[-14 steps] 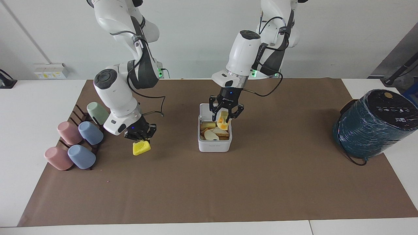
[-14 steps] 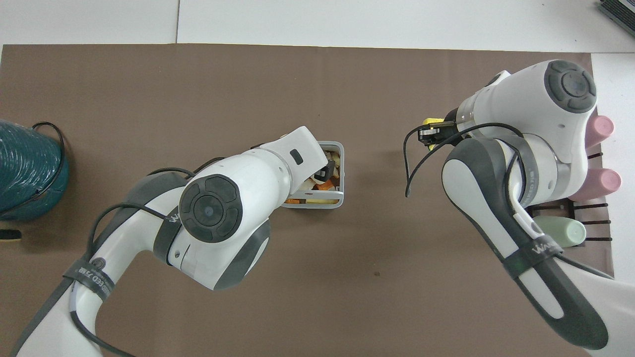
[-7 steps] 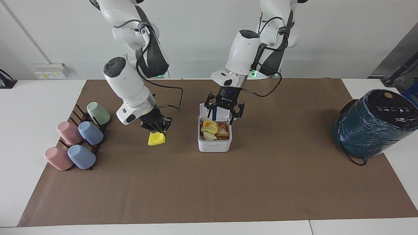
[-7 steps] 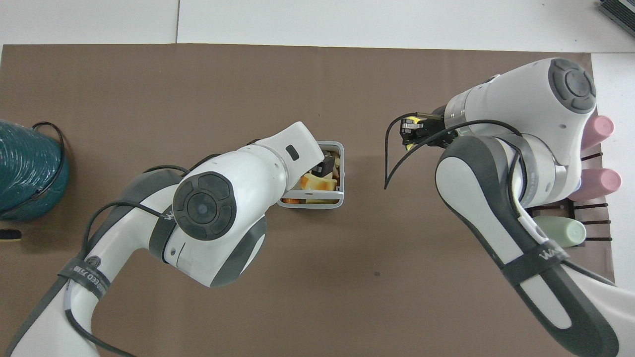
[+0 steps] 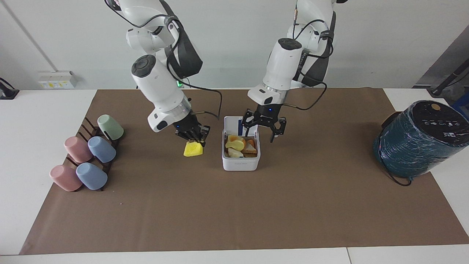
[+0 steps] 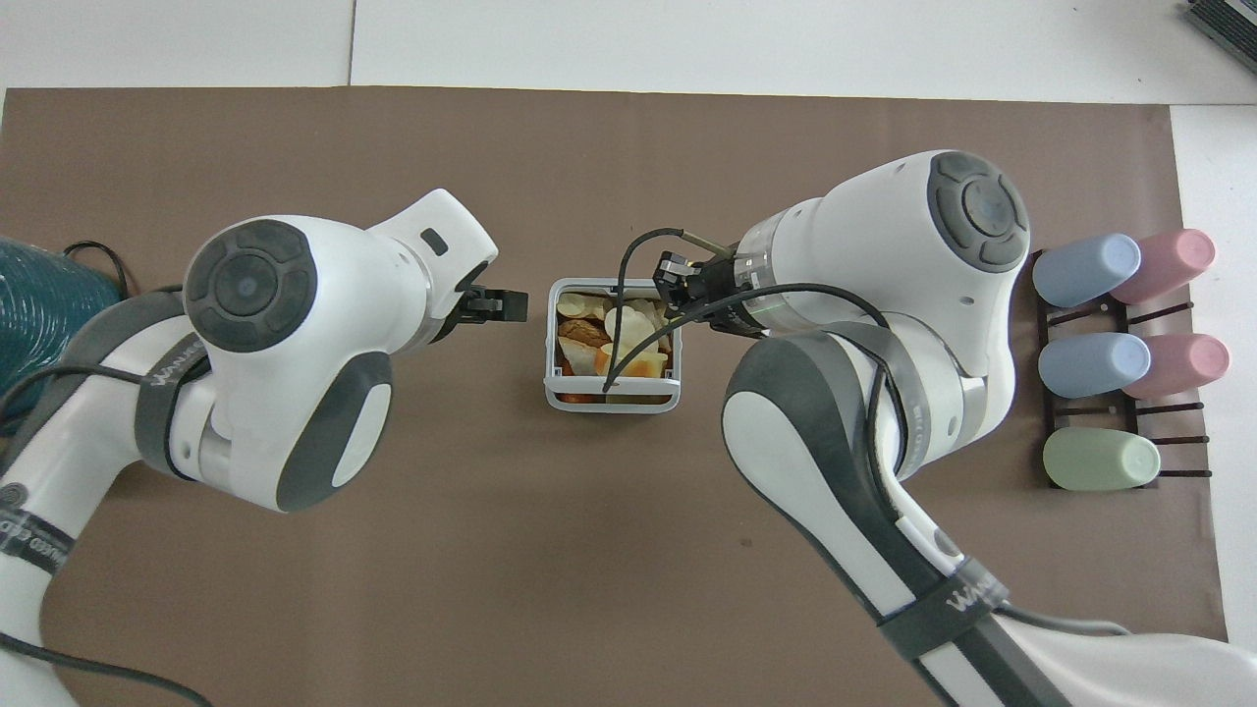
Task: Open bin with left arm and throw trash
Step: 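Drop the yellow block into the bin while the left gripper withdraws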
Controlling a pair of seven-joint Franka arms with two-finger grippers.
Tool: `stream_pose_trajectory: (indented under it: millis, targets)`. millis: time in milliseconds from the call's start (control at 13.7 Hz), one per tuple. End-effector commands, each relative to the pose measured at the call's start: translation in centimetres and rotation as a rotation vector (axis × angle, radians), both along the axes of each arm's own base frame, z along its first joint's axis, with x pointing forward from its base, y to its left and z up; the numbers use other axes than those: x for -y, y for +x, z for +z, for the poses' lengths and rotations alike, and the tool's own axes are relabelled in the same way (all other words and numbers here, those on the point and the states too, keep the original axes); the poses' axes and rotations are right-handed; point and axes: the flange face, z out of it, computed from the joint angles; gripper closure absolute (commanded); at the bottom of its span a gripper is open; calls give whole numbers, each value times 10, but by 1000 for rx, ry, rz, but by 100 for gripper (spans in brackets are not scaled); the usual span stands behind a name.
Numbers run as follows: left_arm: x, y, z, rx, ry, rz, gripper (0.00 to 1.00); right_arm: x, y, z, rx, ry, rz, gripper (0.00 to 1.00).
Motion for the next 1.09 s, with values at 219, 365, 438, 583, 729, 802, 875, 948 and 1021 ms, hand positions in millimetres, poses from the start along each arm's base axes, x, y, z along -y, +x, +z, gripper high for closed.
stream_pose_trajectory:
  millis: [219, 365, 438, 583, 729, 802, 875, 948, 1021]
  targets:
    - [-113, -7, 48, -74, 38, 107, 0, -33, -13, -19, -16, 52, -66, 94]
    - [-145, -3, 64, -43, 41, 79, 0, -40, -12, -28, -7, 56, -67, 90]
    - [-160, 1, 71, -28, 44, 87, 0, -46, -16, -30, -10, 55, -56, 87]
    - [-189, 10, 88, 0, 51, 74, 0, -47, -19, -35, -19, 49, -53, 83]
    - [-208, 12, 117, -2, 62, 51, 0, -48, -20, -36, -21, 48, -50, 80]
    - [-219, 13, 130, -3, 69, 46, 0, -48, -20, -36, -21, 48, -50, 67]
    - [-228, 14, 143, -6, 72, 45, 0, -49, -20, -36, -18, 47, -48, 37]
    - [-232, 14, 152, -20, 76, 49, 0, -49, -19, -33, -16, 49, -47, 8]
    - [-232, 15, 159, -37, 91, 46, 0, -46, -18, -30, -1, 39, -34, 0]
